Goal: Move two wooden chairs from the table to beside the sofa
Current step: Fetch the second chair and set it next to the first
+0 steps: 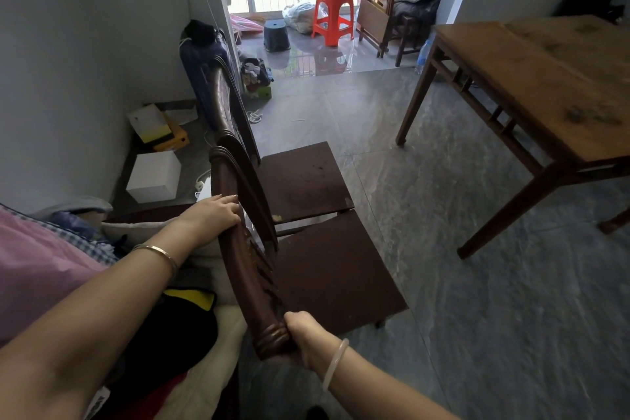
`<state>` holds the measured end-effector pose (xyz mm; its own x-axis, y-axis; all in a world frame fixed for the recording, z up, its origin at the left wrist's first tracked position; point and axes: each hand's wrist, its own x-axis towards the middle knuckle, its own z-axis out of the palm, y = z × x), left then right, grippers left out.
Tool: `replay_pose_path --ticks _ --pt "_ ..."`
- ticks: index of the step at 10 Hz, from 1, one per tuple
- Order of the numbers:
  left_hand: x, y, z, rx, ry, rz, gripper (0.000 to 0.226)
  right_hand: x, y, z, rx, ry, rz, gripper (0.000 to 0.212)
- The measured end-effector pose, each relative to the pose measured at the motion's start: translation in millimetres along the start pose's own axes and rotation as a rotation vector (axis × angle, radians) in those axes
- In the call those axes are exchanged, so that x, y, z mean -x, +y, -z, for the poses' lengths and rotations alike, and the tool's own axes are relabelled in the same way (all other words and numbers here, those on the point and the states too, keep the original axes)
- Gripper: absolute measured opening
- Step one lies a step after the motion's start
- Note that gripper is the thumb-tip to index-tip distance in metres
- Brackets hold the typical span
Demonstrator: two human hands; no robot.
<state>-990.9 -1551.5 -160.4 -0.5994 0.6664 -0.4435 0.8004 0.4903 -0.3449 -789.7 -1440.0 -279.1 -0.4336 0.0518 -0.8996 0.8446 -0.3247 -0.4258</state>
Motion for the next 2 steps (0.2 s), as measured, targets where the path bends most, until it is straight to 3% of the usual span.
replay_pose_path --ticks 1,2 --pt "-2 4 17 -0.076 -0.037 0.053 0.044 13 -1 11 0.055 -0.108 -0.062 0.025" --pt "-6 3 30 -0.064 -0.089 0.113 0.042 17 -8 22 0.144 -0.083 -0.044 0.026"
